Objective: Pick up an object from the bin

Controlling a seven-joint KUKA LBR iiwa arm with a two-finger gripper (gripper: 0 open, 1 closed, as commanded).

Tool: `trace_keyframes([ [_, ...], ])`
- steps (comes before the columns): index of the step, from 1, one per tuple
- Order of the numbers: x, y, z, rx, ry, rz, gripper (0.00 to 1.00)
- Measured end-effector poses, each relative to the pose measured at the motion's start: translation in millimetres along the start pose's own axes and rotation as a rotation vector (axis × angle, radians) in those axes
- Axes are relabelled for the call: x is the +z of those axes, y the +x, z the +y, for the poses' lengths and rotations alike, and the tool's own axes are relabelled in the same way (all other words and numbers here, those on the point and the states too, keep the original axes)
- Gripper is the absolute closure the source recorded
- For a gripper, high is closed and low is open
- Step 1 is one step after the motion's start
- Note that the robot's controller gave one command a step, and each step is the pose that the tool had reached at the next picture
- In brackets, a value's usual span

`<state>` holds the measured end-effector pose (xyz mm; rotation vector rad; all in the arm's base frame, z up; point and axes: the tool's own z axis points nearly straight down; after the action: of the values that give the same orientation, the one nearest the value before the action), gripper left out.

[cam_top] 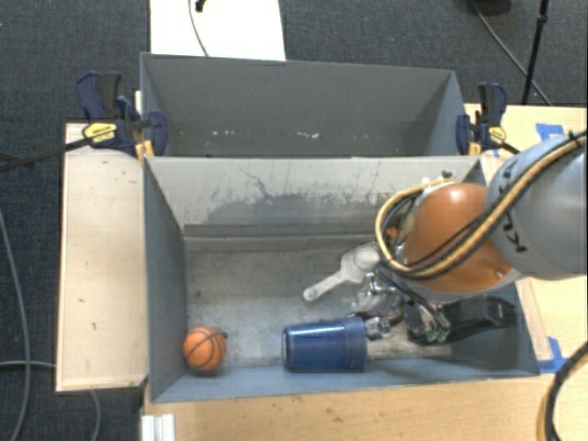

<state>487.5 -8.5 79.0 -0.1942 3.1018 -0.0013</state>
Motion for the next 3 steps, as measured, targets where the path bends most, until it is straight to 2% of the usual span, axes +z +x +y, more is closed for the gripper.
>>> trace_keyframes([
  [1,0.0,0.0,0.0,0.0,0.0,0.0,1.0],
  [2,-36.5,1.8,3.3,0.018,-0.004,0.038,1.0],
  [3,-104.2,-0.2,-7.8,0.009,-0.004,0.036,1.0],
])
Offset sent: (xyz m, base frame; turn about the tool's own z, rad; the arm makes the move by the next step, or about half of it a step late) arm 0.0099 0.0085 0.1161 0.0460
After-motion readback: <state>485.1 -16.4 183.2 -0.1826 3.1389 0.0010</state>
